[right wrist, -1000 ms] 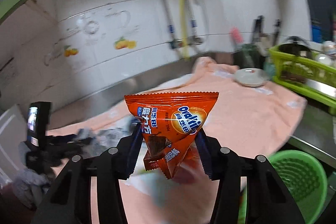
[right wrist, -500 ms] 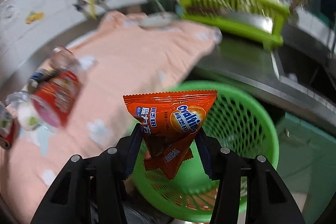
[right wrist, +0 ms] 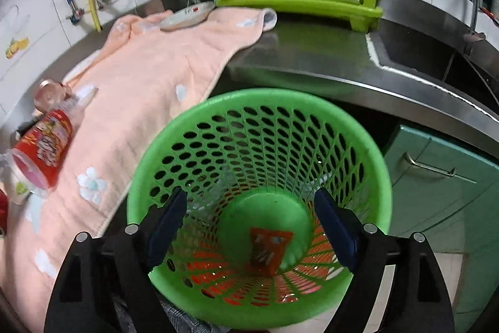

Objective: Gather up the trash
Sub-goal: 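Drop the snack bag into the green basket with the right gripper while the left grasps the milk carton, then drop the white milk carton into the green basket with the left gripper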

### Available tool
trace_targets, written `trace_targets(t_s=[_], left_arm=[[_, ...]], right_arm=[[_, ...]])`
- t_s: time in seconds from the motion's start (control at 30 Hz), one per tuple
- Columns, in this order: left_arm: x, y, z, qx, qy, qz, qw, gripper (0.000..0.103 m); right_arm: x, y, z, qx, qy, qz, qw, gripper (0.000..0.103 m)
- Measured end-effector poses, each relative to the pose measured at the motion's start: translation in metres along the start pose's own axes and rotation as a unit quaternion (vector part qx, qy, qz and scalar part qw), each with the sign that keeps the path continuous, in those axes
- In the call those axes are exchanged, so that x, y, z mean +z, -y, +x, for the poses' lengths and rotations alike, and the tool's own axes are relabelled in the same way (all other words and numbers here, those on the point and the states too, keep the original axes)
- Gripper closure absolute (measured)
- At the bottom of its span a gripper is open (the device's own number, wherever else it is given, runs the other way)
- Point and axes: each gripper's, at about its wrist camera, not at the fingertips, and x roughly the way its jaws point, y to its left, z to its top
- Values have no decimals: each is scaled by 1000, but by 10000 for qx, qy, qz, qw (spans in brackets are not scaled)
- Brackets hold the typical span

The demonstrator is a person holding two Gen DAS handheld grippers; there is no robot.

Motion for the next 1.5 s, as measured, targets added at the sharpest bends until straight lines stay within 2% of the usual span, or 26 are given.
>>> trace_targets(t_s=[0.2,0.27,0.43,0.6,0.77,0.83,0.97,1.13,1.27,1.5], left_arm=[[2,74,43,-791,-308,413,9955,55],[-1,108,66,-1098,-460,620,9910,55],[-18,176,122,-1564,-930,916,9790,56],[-46,232,175,-1767,-1250,1236,9684,56],[-84,268,223,-1854,-1762,1488,9552,57],[-97,274,232,-1712,-1885,1638,9531,57],[-115,275,251,-1674,-2258,1644,9455,57],[-117,266,248,-1730,-2313,1566,9445,57],[-107,251,235,-1735,-2165,1418,9502,56],[-86,207,184,-1626,-1669,1196,9651,55]], right_arm=[[-7,13,-46,81,469,-88,9988,18],[-11,19,-62,52,652,-101,9978,17],[-19,43,-92,-19,963,-51,9953,16],[-32,65,-107,-231,1152,20,9931,16],[-46,85,-102,-252,1039,198,9941,16],[-49,91,-98,-280,979,264,9945,16],[-54,98,-89,-246,888,429,9948,16],[-55,96,-86,-193,868,441,9951,16],[-51,86,-91,-135,917,327,9952,16],[-37,51,-101,104,1048,13,9944,16]])
